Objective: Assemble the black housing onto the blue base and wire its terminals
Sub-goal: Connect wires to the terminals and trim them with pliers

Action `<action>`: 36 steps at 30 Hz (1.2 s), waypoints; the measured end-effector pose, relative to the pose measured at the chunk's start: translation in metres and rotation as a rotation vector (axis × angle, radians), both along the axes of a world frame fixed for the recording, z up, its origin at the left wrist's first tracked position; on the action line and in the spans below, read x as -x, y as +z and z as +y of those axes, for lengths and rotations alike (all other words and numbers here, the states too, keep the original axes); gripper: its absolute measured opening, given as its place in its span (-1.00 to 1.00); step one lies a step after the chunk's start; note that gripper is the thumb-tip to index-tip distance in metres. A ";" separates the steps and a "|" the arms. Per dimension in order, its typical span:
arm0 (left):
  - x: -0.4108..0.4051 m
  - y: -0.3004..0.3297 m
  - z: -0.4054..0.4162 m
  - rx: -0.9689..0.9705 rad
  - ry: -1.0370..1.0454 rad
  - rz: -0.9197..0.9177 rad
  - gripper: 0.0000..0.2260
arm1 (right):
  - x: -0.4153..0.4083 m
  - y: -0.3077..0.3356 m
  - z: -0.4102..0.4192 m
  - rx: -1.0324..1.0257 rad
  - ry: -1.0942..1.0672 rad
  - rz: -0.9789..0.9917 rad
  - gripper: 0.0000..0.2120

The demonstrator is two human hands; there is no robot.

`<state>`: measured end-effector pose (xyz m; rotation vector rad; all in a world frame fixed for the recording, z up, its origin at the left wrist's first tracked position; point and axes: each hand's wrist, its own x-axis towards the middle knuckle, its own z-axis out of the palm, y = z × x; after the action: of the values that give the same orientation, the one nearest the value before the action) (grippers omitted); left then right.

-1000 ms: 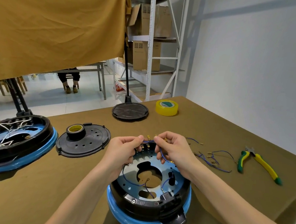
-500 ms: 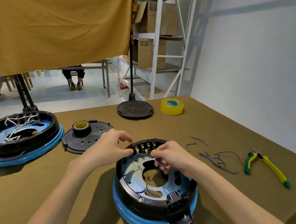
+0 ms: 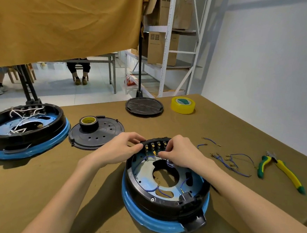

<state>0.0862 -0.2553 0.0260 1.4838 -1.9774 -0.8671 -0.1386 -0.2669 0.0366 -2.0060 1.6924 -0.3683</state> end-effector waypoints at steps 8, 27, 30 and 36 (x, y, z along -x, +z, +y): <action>-0.002 0.005 0.007 -0.102 -0.026 -0.091 -0.73 | -0.007 0.016 0.030 0.427 0.075 0.408 -0.74; 0.010 -0.024 0.050 0.121 0.259 -0.110 -0.73 | -0.019 -0.002 0.069 0.236 0.318 0.134 -0.80; 0.014 -0.047 0.061 0.177 0.289 0.225 -0.91 | -0.026 -0.006 0.071 0.229 0.244 0.137 -0.85; 0.023 -0.060 0.069 0.210 0.322 0.441 -0.72 | -0.014 -0.003 0.069 0.129 0.170 0.044 -0.83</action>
<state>0.0637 -0.1866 -0.0344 1.3070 -1.4152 -0.7423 -0.1243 -0.1975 0.0338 -2.2482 1.5443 -0.3853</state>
